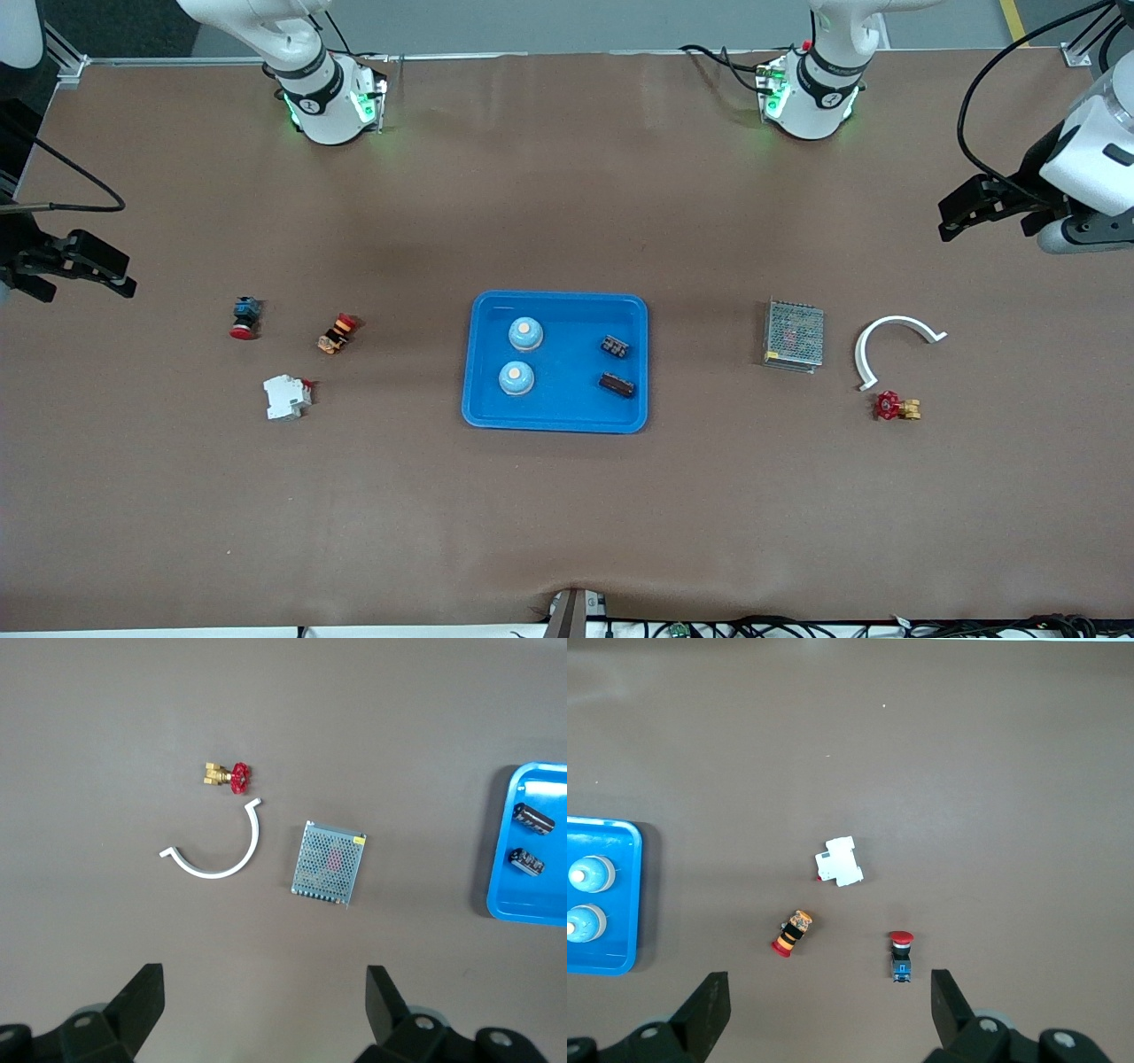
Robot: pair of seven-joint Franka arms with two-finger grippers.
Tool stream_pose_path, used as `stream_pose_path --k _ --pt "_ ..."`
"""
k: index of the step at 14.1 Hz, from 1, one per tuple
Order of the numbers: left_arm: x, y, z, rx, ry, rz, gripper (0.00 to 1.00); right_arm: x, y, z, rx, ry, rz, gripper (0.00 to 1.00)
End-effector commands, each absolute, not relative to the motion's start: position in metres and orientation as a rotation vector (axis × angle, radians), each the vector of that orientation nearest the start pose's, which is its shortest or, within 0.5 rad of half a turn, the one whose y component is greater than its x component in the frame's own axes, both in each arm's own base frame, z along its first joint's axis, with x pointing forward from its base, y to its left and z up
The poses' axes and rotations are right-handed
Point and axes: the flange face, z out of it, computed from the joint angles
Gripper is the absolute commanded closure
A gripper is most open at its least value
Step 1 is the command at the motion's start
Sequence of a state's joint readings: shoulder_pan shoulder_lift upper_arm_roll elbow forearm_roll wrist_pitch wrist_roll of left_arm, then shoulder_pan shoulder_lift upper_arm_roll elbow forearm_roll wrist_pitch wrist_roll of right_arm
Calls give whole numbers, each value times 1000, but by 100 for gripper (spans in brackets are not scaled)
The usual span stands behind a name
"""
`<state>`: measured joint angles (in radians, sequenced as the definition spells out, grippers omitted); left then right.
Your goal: Place electrolytic capacitor and blue bell in tray
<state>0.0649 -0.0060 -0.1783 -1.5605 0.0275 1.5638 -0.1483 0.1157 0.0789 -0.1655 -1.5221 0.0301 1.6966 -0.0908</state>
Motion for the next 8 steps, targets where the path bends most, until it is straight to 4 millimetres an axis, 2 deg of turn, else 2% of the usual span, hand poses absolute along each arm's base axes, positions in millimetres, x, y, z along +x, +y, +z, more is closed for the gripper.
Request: stream_pose_path --k 1,3,6,8 --pt "543 -47 634 -3105 -36 -95 0 586 -24 623 -3142 -46 -160 0" --pt "539 -49 634 -3103 -31 -126 0 586 -24 624 -3144 -46 -163 0" --pt "541 -48 644 -3105 -34 -138 0 586 -24 625 -3144 -46 -160 0" --pt "537 -47 647 -3104 -38 -93 0 586 -24 626 -3143 -49 -168 0"
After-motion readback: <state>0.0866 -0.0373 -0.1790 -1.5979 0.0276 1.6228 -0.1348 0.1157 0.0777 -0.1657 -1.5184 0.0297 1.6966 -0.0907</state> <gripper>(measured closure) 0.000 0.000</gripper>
